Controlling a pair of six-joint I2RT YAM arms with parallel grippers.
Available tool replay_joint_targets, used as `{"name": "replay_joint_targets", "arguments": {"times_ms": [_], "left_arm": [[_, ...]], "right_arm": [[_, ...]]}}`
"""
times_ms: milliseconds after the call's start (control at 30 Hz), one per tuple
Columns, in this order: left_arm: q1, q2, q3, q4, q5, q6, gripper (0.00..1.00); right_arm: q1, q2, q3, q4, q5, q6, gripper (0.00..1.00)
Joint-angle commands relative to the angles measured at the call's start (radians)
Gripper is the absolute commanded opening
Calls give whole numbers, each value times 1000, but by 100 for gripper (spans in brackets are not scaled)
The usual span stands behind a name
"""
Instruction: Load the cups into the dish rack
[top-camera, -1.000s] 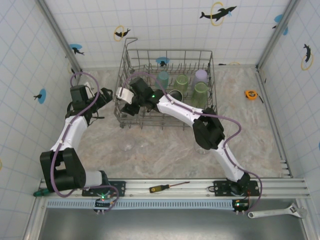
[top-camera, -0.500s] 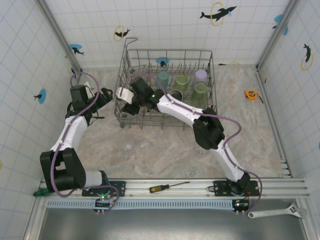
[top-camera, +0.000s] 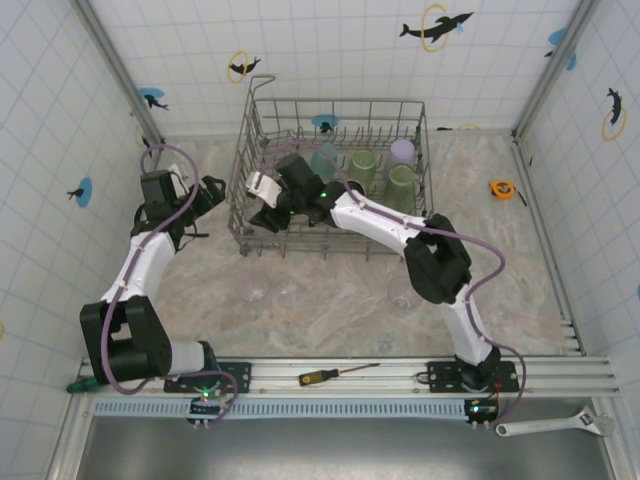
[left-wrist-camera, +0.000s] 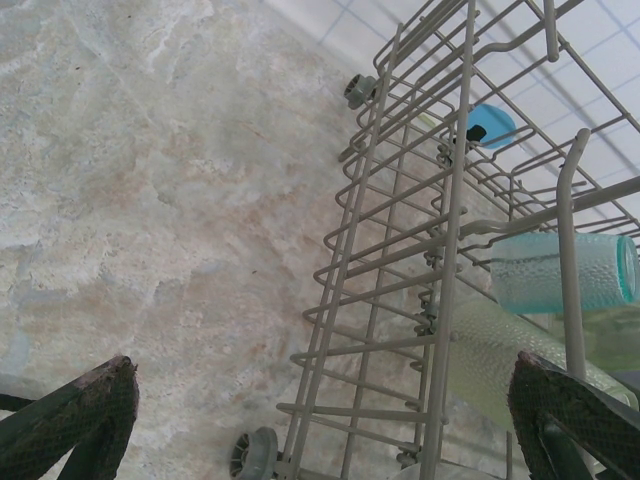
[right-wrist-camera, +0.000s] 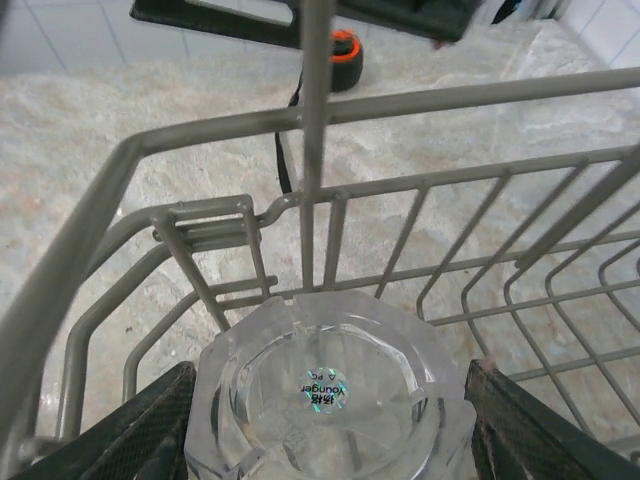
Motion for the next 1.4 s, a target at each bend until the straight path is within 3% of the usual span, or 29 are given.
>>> {"name": "replay_joint_targets", "arguments": {"times_ms": [0, 733, 933, 1367], "left_arm": [[8, -18, -14, 13, 10, -10, 97], [8, -12, -13, 14, 20, -14, 97], [8, -13, -13, 15, 23, -15, 97], [8, -18, -14, 17, 27, -16, 97]], "right_arm": [[-23, -100, -139, 239, -60, 112, 47], [-27, -49, -340, 843, -128, 415, 45], [-21, -26, -365, 874, -103, 417, 45], [-14, -1, -363, 764, -83, 315, 45]]}}
